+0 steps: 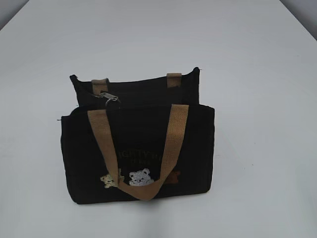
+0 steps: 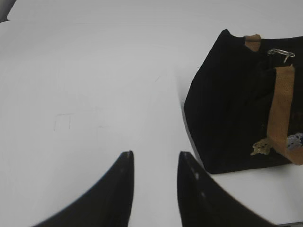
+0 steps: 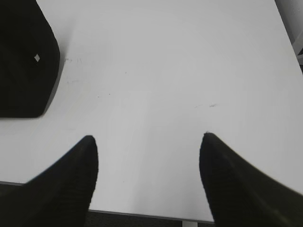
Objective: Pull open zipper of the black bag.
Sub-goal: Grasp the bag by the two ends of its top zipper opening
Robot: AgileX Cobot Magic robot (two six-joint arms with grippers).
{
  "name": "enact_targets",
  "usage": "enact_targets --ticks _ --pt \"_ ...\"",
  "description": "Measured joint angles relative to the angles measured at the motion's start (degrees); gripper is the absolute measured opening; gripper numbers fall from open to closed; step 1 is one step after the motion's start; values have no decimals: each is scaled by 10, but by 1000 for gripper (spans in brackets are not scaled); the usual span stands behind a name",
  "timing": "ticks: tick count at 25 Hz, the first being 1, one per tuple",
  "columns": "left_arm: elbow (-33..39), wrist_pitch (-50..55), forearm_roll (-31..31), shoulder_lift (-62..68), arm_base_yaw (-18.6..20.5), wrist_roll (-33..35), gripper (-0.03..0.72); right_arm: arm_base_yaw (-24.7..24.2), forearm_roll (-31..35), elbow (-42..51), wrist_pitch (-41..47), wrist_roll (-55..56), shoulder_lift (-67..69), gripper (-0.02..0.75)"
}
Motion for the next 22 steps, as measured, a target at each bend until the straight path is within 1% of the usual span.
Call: enact_targets --ticks 22 --pt "0 0 0 0 0 0 239 0 0 0 0 0 0 519"
